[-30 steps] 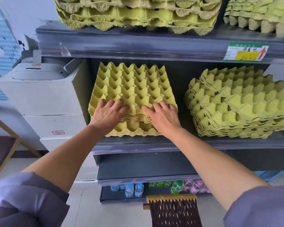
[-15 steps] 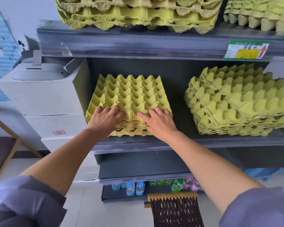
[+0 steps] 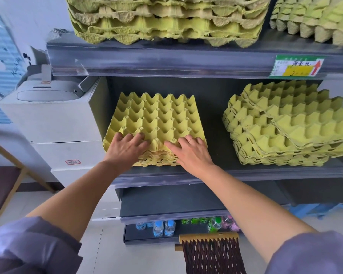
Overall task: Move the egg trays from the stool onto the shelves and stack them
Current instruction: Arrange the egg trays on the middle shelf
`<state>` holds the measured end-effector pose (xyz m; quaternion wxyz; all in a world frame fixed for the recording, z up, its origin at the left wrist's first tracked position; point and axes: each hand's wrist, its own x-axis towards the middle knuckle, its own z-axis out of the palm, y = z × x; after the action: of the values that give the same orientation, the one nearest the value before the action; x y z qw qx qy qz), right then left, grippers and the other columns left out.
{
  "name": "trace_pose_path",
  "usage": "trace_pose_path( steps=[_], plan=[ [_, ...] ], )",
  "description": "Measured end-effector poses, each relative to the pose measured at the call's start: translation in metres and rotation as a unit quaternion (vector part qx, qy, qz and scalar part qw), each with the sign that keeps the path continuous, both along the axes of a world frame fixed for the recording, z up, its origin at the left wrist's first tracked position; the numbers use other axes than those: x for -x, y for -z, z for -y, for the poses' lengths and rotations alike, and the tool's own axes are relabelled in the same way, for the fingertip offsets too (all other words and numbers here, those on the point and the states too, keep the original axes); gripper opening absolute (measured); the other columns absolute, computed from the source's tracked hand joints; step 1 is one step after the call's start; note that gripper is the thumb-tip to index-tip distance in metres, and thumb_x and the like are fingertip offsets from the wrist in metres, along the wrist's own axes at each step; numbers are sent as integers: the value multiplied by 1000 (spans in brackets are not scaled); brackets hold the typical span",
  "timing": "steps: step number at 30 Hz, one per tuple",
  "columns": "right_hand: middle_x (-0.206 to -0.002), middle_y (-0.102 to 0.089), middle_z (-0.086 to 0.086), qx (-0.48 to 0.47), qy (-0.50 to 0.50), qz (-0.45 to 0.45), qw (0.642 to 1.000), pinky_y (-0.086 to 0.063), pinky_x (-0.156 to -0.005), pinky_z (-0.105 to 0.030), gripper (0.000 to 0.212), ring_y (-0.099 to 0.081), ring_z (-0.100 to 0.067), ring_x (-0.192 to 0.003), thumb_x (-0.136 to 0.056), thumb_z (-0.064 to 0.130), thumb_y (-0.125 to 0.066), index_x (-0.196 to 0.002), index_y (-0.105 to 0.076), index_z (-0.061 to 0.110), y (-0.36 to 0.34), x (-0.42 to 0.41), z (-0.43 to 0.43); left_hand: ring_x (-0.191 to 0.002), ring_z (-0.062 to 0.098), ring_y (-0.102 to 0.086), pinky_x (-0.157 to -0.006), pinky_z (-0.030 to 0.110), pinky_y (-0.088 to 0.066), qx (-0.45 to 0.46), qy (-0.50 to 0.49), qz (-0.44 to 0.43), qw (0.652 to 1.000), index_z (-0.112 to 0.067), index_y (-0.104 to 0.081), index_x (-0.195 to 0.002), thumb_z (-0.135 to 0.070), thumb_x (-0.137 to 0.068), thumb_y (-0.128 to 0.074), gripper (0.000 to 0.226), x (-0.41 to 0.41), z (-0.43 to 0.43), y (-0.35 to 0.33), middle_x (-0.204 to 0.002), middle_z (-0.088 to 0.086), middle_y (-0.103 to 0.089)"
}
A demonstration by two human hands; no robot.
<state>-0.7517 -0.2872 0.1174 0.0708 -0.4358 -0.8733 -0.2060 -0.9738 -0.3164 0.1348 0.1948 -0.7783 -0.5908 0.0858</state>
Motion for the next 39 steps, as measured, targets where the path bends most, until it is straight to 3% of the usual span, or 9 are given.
trace_pose_path(
  steps=[8, 12, 17, 24, 27, 31, 36, 39],
  plan=[
    [-98, -60, -6, 8, 31, 19, 999, -42, -71, -39, 72, -55, -27, -94, -69, 20, -80, -131, -45, 33, -8, -16, -8, -123, 22, -44, -98, 40, -31, 6, 16, 32, 999, -27, -28, -141, -40, -87, -59, 63, -17, -6, 1, -143, -1, -31],
    [-87, -58, -4, -7, 43, -13, 999, -42, -66, -38, 77, -55, -26, -85, -56, 14, -84, -121, -49, 33, 4, -11, -5, -103, 25, -58, -87, 40, -41, -22, 16, 51, 998, -26, -50, -127, -33, -75, -73, 58, -16, -1, 10, -130, 0, -50],
    [-89, -58, -5, -11, 22, -6, 1000, -42, -67, -39, 69, -55, -27, -86, -60, 17, -82, -120, -51, 31, 3, -12, -1, -72, 26, -63, -63, 33, -46, -31, 41, 49, 997, -22, -65, -104, -24, -52, -86, 56, -12, 1, 7, -105, 4, -63],
    [-86, -57, -5, -8, 1, -12, 1000, -42, -65, -38, 69, -56, -27, -83, -59, 19, -81, -120, -51, 31, 0, -17, 12, -63, 25, -61, -55, 31, -45, -20, 76, 47, 996, -20, -68, -97, -25, -44, -88, 57, -8, 14, 9, -97, 5, -65],
    [-87, -57, -5, 1, -4, -6, 1000, -41, -65, -38, 70, -55, -27, -83, -62, 18, -80, -122, -47, 31, -6, -20, 16, -71, 22, -63, -60, 30, -45, -21, 77, 33, 996, -22, -67, -102, -31, -48, -88, 59, -11, 19, 2, -103, 1, -64],
    [-87, -59, -5, -7, 4, -25, 1000, -42, -66, -38, 71, -55, -27, -82, -64, 15, -79, -125, -46, 31, -15, -8, 16, -114, 21, -50, -92, 32, -37, -1, 47, 36, 998, -26, -36, -139, -36, -86, -60, 59, -2, 13, -10, -141, -3, -38],
    [-85, -59, -4, 1, 28, -28, 999, -42, -64, -36, 81, -55, -25, -80, -54, 15, -86, -123, -46, 31, -6, 6, 21, -112, 22, -52, -93, 33, -38, 11, 31, 36, 999, -28, -39, -138, -32, -87, -60, 55, 10, 11, -8, -139, -3, -42],
    [-86, -58, -4, 7, 34, -16, 999, -42, -63, -36, 88, -54, -25, -81, -49, 14, -88, -122, -43, 32, 1, 6, 20, -93, 22, -61, -83, 34, -45, -3, 28, 20, 999, -26, -56, -123, -31, -69, -79, 59, 3, 14, -1, -122, -1, -56]
  ],
)
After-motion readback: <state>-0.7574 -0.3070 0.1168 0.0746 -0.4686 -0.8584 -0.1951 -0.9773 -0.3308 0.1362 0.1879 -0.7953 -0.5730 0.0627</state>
